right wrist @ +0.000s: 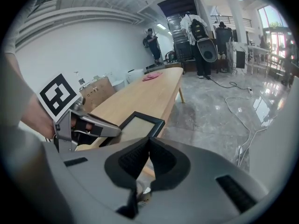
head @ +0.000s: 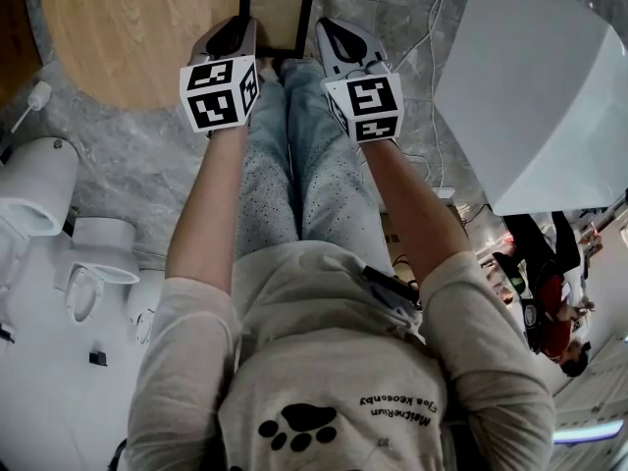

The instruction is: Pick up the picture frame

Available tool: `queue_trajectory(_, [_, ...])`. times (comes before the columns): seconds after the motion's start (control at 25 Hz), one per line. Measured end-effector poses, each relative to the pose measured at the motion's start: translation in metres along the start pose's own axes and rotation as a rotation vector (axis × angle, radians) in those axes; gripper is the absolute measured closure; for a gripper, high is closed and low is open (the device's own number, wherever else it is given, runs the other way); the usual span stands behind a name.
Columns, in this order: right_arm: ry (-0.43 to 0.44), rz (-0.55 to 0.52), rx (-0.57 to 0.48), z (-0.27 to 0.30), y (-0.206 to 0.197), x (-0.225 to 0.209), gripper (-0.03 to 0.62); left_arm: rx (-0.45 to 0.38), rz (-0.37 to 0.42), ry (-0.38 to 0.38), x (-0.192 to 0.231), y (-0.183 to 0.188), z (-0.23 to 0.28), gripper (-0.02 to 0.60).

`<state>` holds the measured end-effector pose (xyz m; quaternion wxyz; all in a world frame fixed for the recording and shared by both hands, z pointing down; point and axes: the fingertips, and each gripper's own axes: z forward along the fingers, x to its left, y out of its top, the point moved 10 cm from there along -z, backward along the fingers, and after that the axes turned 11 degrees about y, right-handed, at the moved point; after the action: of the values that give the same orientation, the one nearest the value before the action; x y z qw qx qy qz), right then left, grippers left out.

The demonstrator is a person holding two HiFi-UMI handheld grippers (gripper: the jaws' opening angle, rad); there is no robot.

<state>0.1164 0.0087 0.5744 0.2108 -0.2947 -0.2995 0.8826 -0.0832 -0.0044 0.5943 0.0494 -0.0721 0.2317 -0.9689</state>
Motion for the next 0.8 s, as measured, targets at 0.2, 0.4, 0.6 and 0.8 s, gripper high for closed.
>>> queue_trajectory(0.2, [0.075, 0.093, 0.008, 0.006, -0.010, -0.007, 0.572, 0.002, 0.002, -0.010, -0.008, 0.000, 0.003, 0.499])
queue_trajectory(0.4, [0.155, 0.237, 0.009, 0.014, -0.022, -0.016, 0.439, 0.009, 0.014, -0.024, -0.015, 0.001, 0.004, 0.499])
queue_trajectory(0.6, [0.198, 0.322, 0.003, 0.022, -0.032, -0.020, 0.361, 0.015, 0.028, -0.039, -0.018, 0.002, 0.005, 0.499])
queue_trajectory(0.8, [0.225, 0.389, -0.003, 0.030, -0.039, -0.024, 0.350, 0.017, 0.029, -0.046, -0.017, 0.001, 0.004, 0.500])
